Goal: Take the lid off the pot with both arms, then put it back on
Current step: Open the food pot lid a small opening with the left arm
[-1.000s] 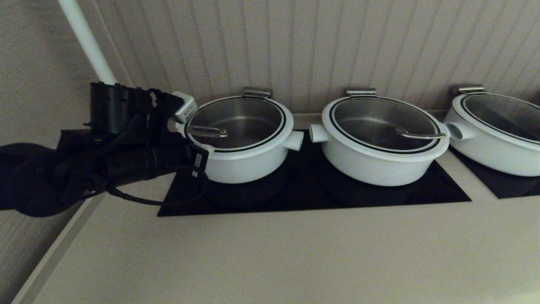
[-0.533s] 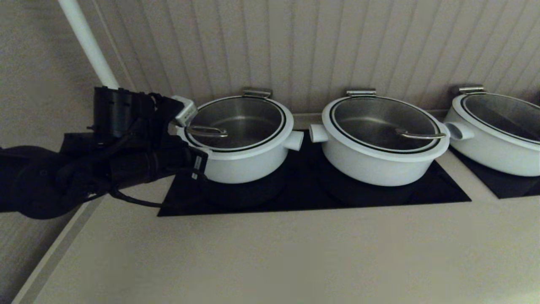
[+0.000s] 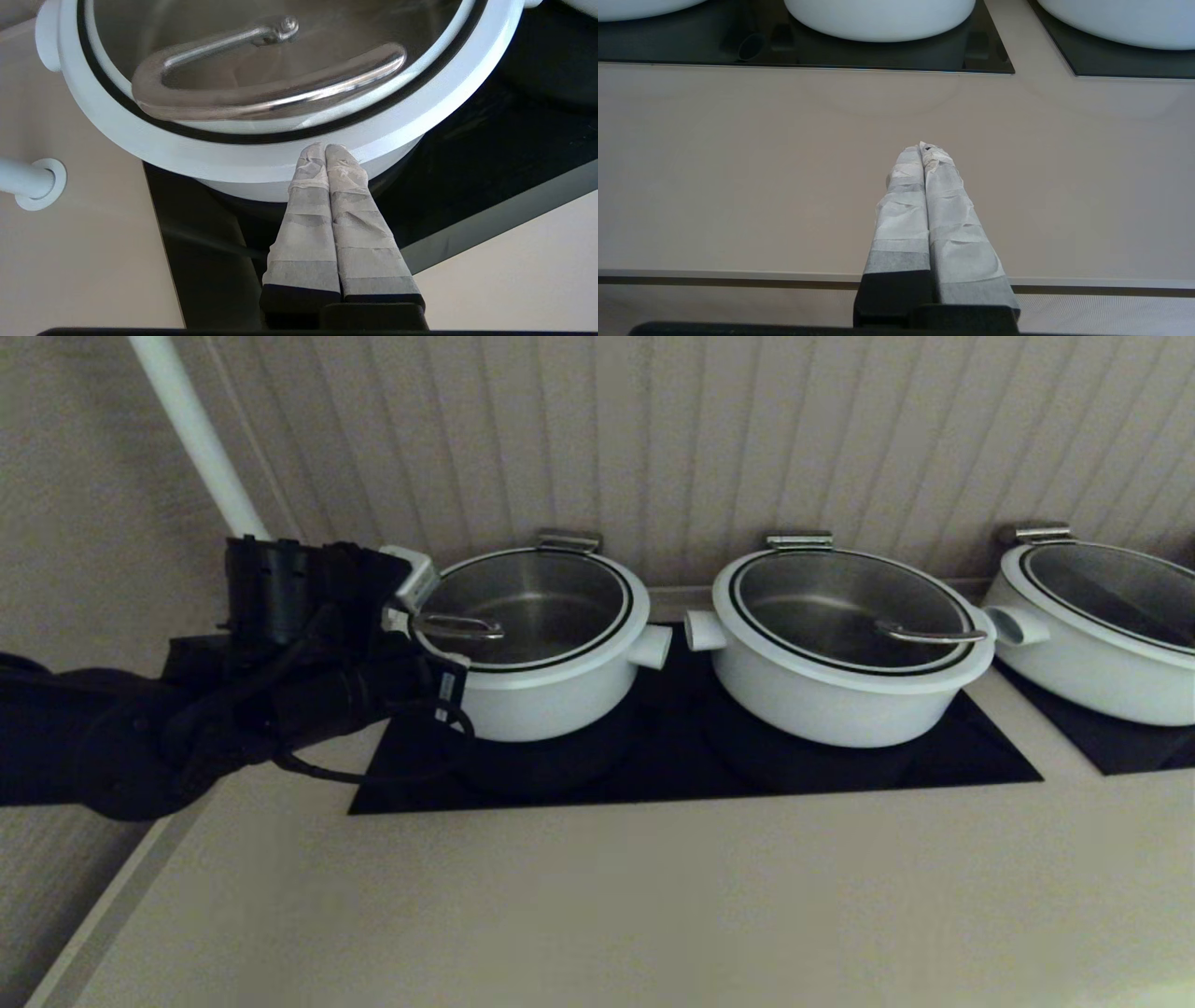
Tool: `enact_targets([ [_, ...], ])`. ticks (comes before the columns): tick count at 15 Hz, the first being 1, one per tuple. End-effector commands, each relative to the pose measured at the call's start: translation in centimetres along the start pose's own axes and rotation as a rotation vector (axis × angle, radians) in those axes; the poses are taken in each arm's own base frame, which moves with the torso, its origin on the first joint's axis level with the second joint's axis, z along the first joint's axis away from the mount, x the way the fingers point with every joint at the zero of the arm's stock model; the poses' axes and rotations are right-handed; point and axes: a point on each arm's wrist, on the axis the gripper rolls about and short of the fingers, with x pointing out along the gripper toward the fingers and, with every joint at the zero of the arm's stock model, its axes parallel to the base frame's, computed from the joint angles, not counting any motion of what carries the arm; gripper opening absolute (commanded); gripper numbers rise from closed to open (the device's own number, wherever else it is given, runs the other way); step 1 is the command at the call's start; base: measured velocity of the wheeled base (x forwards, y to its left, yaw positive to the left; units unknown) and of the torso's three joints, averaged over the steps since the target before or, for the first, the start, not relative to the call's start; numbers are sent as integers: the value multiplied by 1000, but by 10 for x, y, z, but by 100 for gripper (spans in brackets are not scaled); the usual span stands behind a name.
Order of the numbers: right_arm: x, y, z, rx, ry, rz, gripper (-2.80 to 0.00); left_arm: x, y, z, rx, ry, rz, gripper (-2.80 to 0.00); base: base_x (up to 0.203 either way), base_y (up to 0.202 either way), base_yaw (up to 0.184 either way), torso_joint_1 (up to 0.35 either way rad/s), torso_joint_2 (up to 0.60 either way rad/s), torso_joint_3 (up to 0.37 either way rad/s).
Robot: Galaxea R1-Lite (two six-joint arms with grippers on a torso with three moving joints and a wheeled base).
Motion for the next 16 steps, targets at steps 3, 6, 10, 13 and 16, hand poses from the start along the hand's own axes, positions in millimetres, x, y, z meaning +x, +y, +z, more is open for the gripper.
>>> enact_targets([
  [3, 0, 0, 0, 0, -1, 1, -280, 4, -1, -5, 1, 8, 0, -280, 0, 0, 0, 0, 0, 0],
  [6, 0, 0, 0, 0, -1, 1, -280, 4, 0, -1, 0, -10, 4, -280, 0, 0, 0, 0, 0, 0],
  [10, 0, 0, 0, 0, -1, 1, -280, 2, 1, 0, -3, -15, 34, -280, 0, 0, 0, 0, 0, 0],
  [13, 0, 0, 0, 0, -1, 1, -280, 2, 1, -1, -4, -12, 38, -280, 0, 0, 0, 0, 0, 0],
  [16, 0, 0, 0, 0, -1, 1, -280, 5, 1, -2, -6, -6, 39, -280, 0, 0, 0, 0, 0, 0],
])
